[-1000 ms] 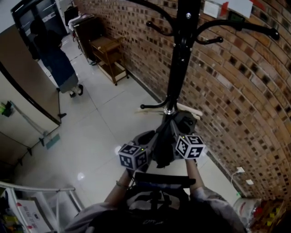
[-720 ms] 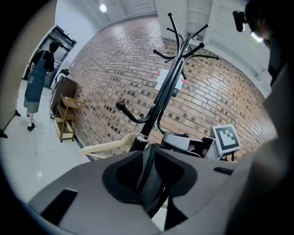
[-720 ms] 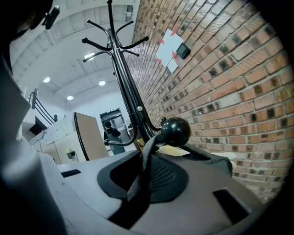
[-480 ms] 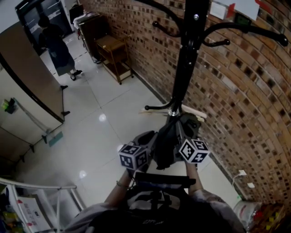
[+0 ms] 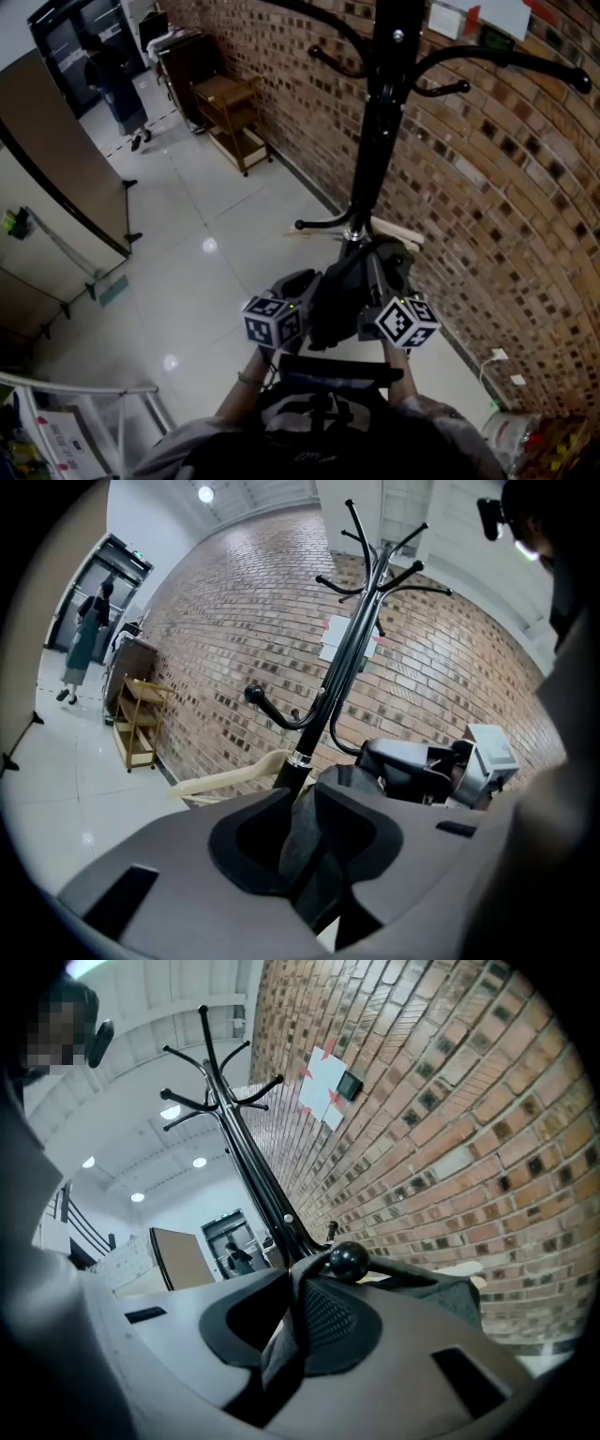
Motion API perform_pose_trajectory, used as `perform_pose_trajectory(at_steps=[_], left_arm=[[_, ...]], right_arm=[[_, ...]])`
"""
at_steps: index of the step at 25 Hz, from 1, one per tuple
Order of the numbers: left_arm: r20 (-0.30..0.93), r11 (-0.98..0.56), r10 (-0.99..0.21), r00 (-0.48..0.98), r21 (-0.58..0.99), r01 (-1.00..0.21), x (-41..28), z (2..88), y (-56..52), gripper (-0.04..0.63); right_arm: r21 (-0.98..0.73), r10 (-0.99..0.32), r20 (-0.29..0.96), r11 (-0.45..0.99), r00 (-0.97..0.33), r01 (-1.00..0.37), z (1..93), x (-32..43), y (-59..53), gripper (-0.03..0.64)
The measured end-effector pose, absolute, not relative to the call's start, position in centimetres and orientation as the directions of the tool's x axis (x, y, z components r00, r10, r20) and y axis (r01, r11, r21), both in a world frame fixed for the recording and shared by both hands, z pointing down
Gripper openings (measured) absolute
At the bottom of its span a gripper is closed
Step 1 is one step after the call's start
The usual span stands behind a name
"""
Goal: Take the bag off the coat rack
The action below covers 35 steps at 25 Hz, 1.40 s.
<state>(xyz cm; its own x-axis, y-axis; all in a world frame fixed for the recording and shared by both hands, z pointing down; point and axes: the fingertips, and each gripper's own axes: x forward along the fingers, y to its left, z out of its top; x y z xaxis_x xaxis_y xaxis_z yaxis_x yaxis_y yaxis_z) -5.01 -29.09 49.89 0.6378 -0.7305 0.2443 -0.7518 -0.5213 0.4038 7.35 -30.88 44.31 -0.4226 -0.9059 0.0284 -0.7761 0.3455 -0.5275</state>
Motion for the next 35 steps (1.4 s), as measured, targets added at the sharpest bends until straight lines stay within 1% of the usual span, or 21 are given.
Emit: perform_pose_trajectory(at_steps=[5, 10, 12, 18, 22, 27, 32, 35], left_arm=[[0.229, -0.496, -0.753, 0.617, 0.419, -0.761, -5.9, 49.7, -29.6, 0.080], [0.225, -0.481, -0.759, 0.611, 0.439, -0.759, -6.4, 50.3, -29.7, 0.080], [0.223, -0.484, -0.755, 0.617, 0.445, -0.753, -6.3, 50.2, -29.6, 0.080], [0.201, -0.520, -0.738, 0.645, 0.440, -0.732, -5.1, 49.2, -29.3, 0.077], [0.197, -0.567, -0.695, 0.691, 0.441, -0.696, -3.3, 49.0, -28.8, 0.077], [0.191, -0.613, -0.650, 0.736, 0.442, -0.655, -1.4, 48.9, -28.1, 0.077], [0.199, -0.636, -0.625, 0.755, 0.431, -0.640, 0.0, 48.9, -27.6, 0.077], [0.203, -0.650, -0.605, 0.770, 0.434, -0.624, 0.8, 49.3, -27.2, 0.077]], right_arm=[[-0.559, -0.900, 0.035, 0.344, -0.436, -0.755, 43.8, 7.5, -30.2, 0.043], [-0.494, -0.888, 0.023, 0.390, -0.460, -0.777, 41.9, 6.9, -29.5, 0.043], [-0.485, -0.889, 0.034, 0.385, -0.457, -0.785, 41.6, 7.0, -29.4, 0.043], [-0.504, -0.903, 0.027, 0.358, -0.429, -0.786, 41.8, 8.5, -28.4, 0.043], [-0.513, -0.919, 0.023, 0.327, -0.394, -0.794, 42.0, 10.5, -27.3, 0.043], [-0.515, -0.929, 0.075, 0.275, -0.362, -0.812, 43.7, 11.8, -25.7, 0.043], [-0.519, -0.933, 0.137, 0.219, -0.333, -0.826, 45.7, 13.1, -23.8, 0.041], [-0.525, -0.935, 0.151, 0.198, -0.320, -0.828, 46.8, 13.8, -23.0, 0.041]])
